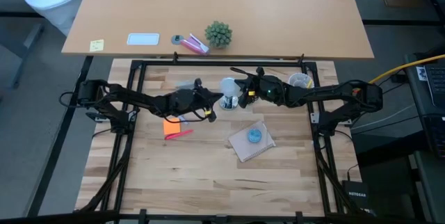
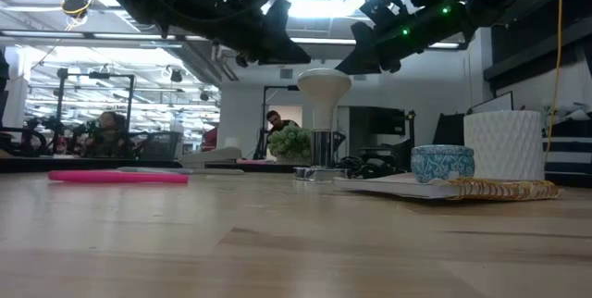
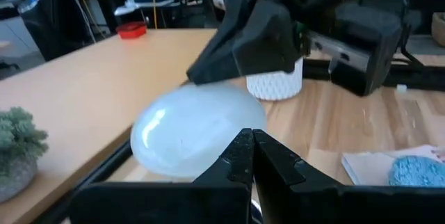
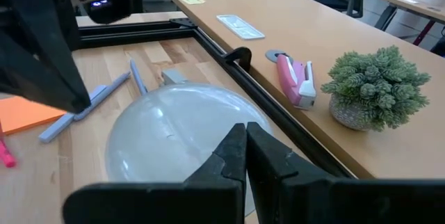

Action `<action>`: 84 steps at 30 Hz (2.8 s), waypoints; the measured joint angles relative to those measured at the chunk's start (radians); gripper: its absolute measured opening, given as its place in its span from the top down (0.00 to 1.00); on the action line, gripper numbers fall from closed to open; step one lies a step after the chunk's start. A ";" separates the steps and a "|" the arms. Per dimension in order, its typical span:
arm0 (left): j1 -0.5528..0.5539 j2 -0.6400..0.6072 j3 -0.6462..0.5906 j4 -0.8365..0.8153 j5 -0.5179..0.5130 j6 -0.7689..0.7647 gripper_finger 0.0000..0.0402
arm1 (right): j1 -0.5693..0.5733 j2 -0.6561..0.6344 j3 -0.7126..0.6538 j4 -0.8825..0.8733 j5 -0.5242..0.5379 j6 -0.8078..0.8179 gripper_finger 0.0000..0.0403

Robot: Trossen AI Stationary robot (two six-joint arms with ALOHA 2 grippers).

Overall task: Screw lightbulb
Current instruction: Insert the lightbulb into the lamp

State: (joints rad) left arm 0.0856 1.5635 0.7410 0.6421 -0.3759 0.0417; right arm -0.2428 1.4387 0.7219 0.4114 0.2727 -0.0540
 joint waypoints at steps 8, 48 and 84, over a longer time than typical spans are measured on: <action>0.000 0.000 0.000 -0.065 0.001 -0.039 1.00 | 0.000 0.000 0.000 0.000 -0.003 0.000 0.97; 0.101 0.021 0.001 -0.051 -0.109 -0.093 1.00 | 0.002 0.001 0.000 -0.012 -0.179 0.081 0.97; 0.022 0.055 0.001 0.057 0.040 -0.017 1.00 | 0.001 0.002 -0.002 0.006 -0.142 0.083 0.97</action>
State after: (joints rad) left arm 0.1081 1.6180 0.7422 0.6994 -0.3354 0.0247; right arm -0.2420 1.4403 0.7200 0.4175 0.1303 0.0288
